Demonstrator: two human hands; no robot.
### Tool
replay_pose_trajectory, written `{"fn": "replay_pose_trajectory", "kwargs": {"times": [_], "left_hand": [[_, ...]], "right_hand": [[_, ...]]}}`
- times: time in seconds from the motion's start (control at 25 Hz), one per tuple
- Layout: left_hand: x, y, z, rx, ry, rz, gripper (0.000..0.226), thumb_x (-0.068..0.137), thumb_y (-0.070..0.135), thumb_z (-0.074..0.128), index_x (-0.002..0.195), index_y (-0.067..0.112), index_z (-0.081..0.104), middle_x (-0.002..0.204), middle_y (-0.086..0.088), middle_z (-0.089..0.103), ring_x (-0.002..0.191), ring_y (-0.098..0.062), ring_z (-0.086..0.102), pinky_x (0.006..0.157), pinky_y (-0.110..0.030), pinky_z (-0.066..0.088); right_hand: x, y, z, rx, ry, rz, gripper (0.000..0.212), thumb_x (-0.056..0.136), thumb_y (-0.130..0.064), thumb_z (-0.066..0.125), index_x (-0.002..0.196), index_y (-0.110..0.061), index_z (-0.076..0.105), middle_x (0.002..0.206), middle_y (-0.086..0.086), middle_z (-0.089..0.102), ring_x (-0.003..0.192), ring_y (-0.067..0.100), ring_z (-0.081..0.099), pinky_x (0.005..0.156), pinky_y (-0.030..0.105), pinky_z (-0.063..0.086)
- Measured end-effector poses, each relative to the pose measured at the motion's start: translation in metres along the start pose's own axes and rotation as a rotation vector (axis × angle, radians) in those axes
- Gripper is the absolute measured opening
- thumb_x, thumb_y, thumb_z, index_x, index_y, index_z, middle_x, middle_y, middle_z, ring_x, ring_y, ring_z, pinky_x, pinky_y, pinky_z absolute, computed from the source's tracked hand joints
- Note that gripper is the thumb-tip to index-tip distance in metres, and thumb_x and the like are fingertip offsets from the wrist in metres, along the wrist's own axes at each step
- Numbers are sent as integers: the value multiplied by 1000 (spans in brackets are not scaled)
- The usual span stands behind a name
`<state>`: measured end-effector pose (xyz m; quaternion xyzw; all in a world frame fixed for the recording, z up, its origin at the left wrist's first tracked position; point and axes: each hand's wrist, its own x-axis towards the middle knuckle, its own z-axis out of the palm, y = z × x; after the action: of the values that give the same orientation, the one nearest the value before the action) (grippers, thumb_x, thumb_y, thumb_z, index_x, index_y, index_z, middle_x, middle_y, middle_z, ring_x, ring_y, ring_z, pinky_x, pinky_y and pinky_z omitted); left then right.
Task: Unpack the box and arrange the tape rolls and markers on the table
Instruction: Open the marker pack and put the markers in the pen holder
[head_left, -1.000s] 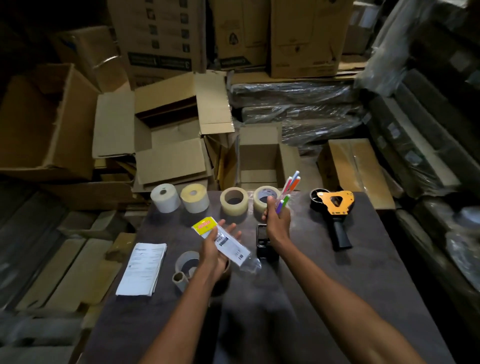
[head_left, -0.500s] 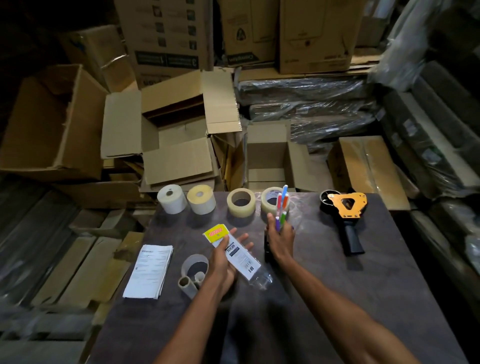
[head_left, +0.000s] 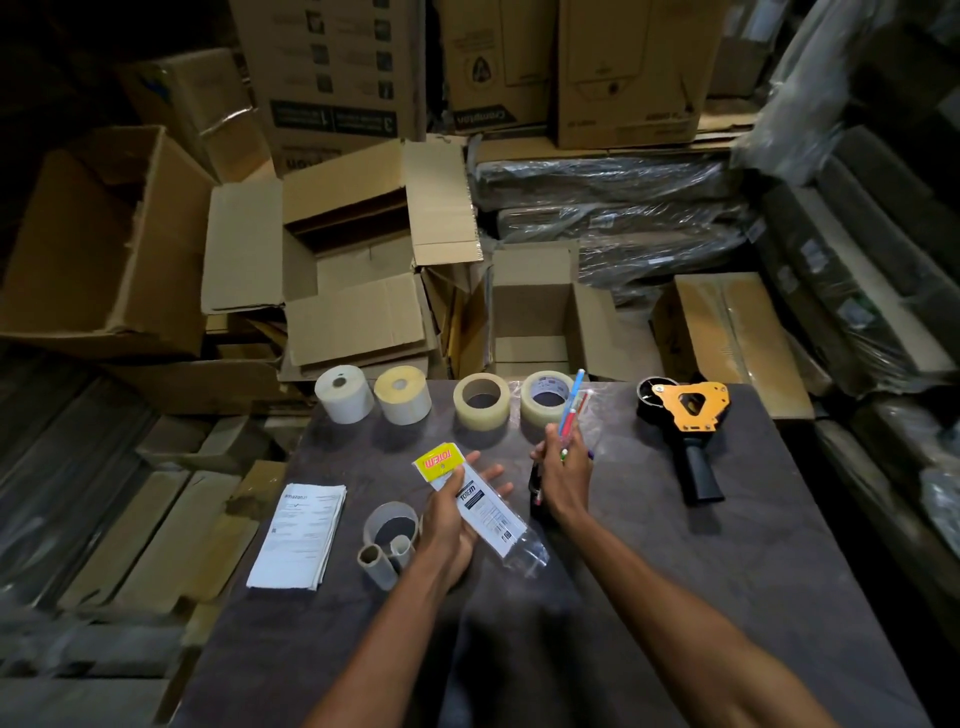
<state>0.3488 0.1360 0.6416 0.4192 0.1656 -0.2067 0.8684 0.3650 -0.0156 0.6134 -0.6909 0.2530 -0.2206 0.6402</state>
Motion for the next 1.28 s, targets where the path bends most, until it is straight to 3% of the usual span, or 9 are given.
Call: {"fn": "replay_pose_trajectory", "kwargs": {"times": [0.12,0.24,0.36,0.52,0.6,0.72,0.92,1.08,1.28], "left_hand": [[-7,2,1,4,-7,-9,30,103,24,40,121,11,60,105,-18,72,92,-38,69,82,-47,53],[-14,3,3,9,-3,-22,30,103,24,38,119,12,61,108,-19,70,95,-38,67,77,-44,54],[-15,3,1,18,6,-27,30,104,24,38,120,13,61,108,-18,71,95,-38,67,76,-43,55],[-16,2,1,23,6,-26,30,104,24,38,120,13,60,107,-18,70,92,-36,68,78,-44,54],[-16,0,3,25,2,-22,29,104,23,37,118,12,60,105,-18,71,89,-36,69,79,-44,53],[-17,-2,6,22,-9,-29,29,104,23,37,116,12,60,100,-16,72,85,-34,70,80,-44,53],[-18,-6,11,13,-28,-39,29,104,23,37,116,12,60,102,-18,70,84,-34,70,81,-45,53],[-19,-12,9,18,-24,-56,28,104,22,38,115,11,61,99,-18,71,79,-33,71,82,-46,53],[-22,-19,-1,46,-18,-68,28,103,23,39,118,13,60,97,-15,73,79,-32,72,82,-45,54]], "right_hand": [[6,0,1,6,68,17,33,101,-38,46,130,-23,51,78,-2,65,65,-4,61,63,19,52],[13,0,2,6,141,16,43,98,-50,44,134,-28,48,112,-2,67,104,10,64,94,42,54],[23,-1,2,-1,187,29,47,95,-58,42,134,-33,47,125,1,64,116,19,61,100,48,49],[21,-4,-2,-48,161,-3,20,96,-53,46,110,-42,54,100,-2,69,90,17,68,84,47,56],[14,-4,-4,-44,145,-15,13,99,-40,49,103,-31,58,83,-1,67,74,10,66,73,41,57],[10,2,-9,12,131,29,22,99,-34,53,103,-14,63,79,2,67,62,-1,62,64,31,53],[8,2,-13,85,139,138,30,96,-36,57,83,-11,65,71,7,71,63,16,67,66,39,57],[10,2,-10,69,174,113,38,96,-51,43,77,-20,55,67,8,65,59,23,63,63,49,57],[10,-5,-6,18,129,32,36,101,-46,41,89,-16,57,72,4,68,64,11,66,65,36,55]]}}
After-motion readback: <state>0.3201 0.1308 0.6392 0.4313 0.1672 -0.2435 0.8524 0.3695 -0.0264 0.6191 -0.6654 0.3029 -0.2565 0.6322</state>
